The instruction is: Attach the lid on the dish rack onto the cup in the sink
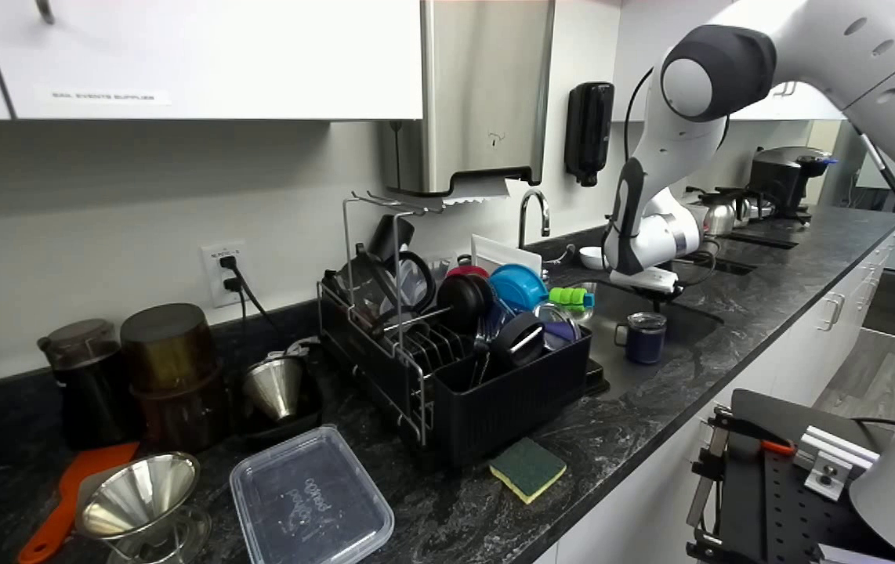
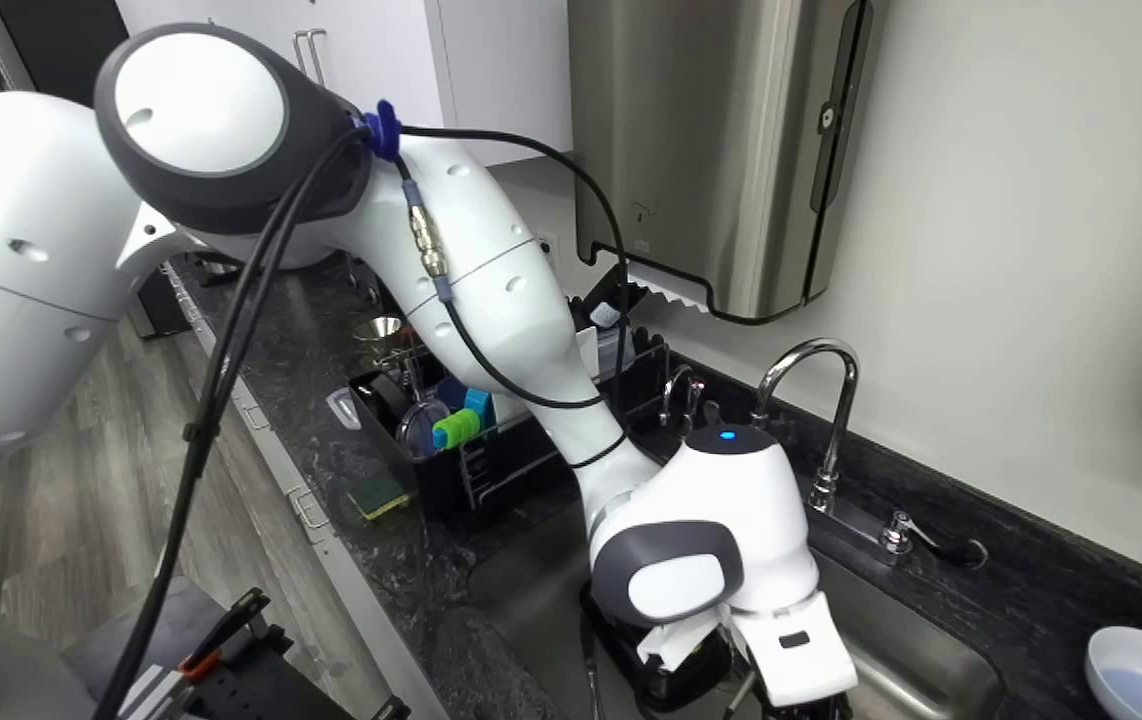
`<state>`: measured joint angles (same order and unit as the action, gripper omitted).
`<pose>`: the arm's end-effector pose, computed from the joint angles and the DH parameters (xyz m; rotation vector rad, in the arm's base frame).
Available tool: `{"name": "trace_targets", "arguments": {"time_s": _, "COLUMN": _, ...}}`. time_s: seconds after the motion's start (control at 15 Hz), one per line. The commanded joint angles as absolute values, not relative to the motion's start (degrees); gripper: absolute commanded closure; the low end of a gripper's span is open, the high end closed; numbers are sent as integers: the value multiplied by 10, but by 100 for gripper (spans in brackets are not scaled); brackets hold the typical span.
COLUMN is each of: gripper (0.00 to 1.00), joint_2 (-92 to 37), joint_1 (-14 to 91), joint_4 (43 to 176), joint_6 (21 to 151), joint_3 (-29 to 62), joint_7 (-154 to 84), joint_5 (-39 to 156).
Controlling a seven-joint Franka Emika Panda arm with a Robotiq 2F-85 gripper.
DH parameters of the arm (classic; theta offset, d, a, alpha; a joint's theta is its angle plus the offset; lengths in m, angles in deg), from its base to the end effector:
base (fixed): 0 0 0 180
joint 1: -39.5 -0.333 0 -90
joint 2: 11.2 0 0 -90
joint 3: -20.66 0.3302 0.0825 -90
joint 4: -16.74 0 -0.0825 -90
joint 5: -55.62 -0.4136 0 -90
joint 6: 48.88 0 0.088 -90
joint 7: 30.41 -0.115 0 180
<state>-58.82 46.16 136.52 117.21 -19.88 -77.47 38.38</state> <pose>0.3928 -0.4680 0.1105 1.7887 -2.0717 0.3029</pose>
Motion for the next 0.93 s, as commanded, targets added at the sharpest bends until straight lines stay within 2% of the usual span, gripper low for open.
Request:
{"name": "trace_targets", "arguments": {"time_s": 0.0, "gripper": 100, "joint_2": -596, "joint_1": 475, "joint_4": 1349, "joint_6": 1154, "joint_3": -189, "joint_7": -771, "joint_5": 395}}
{"name": "trace_targets", "arguments": {"time_s": 0.87, "gripper": 100, "joint_2": -603, "joint_1": 478, "joint_4": 1354, "joint_6": 1167, "joint_3": -182, "joint_7": -763, "joint_5": 393}}
